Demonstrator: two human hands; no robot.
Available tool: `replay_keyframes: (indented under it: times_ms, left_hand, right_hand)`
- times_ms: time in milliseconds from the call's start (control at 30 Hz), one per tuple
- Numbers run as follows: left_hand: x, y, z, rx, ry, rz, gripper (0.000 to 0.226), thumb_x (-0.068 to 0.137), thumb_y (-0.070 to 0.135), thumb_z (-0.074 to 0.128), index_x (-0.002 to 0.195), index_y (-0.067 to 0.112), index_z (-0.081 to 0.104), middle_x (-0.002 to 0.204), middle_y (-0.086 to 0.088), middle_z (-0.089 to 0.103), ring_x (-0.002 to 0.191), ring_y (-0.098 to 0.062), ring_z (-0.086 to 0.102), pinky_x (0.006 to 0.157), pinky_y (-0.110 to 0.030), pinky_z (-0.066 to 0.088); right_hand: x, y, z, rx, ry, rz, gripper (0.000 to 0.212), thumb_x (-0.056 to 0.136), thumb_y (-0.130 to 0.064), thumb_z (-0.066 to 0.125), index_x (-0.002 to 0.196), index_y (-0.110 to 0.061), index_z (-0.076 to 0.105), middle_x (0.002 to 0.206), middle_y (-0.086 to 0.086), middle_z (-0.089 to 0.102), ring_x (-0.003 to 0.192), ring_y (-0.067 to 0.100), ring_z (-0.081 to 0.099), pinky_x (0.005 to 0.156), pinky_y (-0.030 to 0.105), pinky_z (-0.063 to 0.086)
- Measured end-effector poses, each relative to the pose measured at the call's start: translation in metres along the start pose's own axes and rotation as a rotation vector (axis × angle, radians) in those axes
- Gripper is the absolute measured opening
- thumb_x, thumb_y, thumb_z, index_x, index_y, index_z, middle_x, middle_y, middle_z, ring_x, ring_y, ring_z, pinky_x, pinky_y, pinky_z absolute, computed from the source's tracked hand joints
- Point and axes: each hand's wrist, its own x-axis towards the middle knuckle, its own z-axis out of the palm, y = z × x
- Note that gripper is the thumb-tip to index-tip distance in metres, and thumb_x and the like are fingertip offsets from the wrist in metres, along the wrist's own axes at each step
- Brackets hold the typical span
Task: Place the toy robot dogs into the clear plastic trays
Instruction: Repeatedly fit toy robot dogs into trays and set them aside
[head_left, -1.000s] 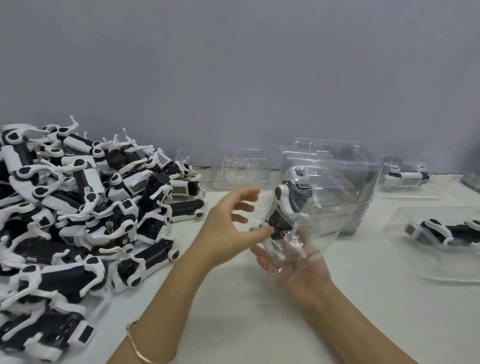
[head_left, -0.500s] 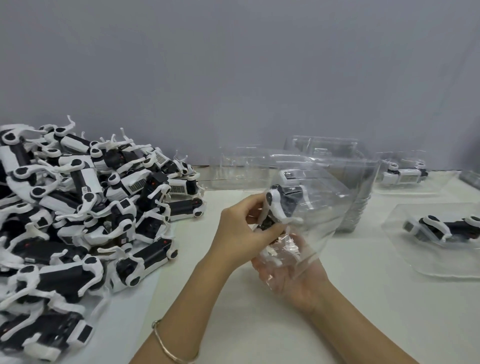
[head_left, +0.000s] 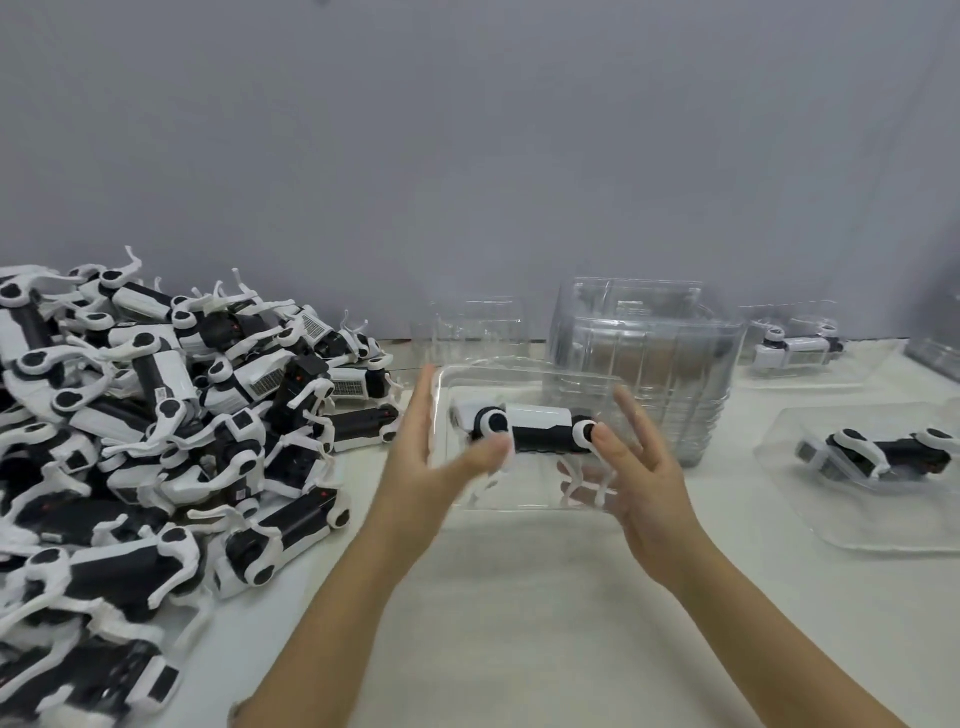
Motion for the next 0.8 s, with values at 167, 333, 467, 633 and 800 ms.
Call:
replay_keyframes:
  times_ms: [167,333,467,633,800]
  left_hand:
    - [0.003,-0.011,0.019,0.087,0.139,0.019,0.089,0.066,0.059,0.079,0.137,0.064,0.026,0.121,0.062,0.019,0.124,0.031,0.018,0.103,-0.015,0.021]
    - [0.002,-0.02,0.042,-0.043,0.142,-0.033,0.077,0.084,0.02,0.075,0.136,0.053,0.03,0.134,0.041,0.028,0.133,0.011,0.027,0.085,0.0,0.037]
    - [0.002,-0.03,0.065,-0.145,0.16,-0.122,0.089,0.082,0.031,0.075,0.151,0.041,0.019,0.153,0.022,0.022,0.122,0.018,0.033,0.091,-0.01,0.033]
    - [0.0,-0.041,0.1,-0.308,0.029,-0.335,0.087,0.064,0.053,0.073,0.14,0.032,0.038,0.144,0.008,0.039,0.117,-0.01,0.036,0.095,-0.032,0.027]
    - [-0.006,-0.039,0.136,-0.207,-0.173,-0.215,0.111,0.055,-0.004,0.089,0.141,0.031,0.029,0.105,0.032,0.058,0.087,0.031,0.049,0.08,-0.002,0.041]
  right_hand:
    - [-0.001,-0.006,-0.005,-0.168,0.066,-0.072,0.062,0.071,-0.045,0.081,0.118,-0.069,0.049,0.12,-0.022,0.064,0.115,0.011,0.062,0.093,0.046,0.054]
    - [-0.005,-0.012,-0.019,-0.223,0.096,-0.095,0.058,0.084,-0.022,0.071,0.125,-0.056,0.048,0.117,-0.012,0.068,0.097,0.003,0.069,0.066,0.022,0.056]
    - [-0.012,-0.026,-0.04,-0.279,0.152,-0.061,0.071,0.08,-0.036,0.076,0.141,-0.045,0.042,0.138,-0.014,0.053,0.127,0.01,0.052,0.105,0.044,0.045]
    - [-0.023,-0.038,-0.078,-0.24,0.355,-0.161,0.052,0.068,-0.041,0.059,0.119,-0.041,0.053,0.125,-0.018,0.051,0.124,0.001,0.046,0.085,0.014,0.039]
    - [-0.046,-0.036,-0.113,-0.559,0.339,-0.17,0.048,0.07,-0.04,0.07,0.114,-0.042,0.051,0.123,-0.016,0.051,0.116,-0.006,0.046,0.094,0.015,0.038]
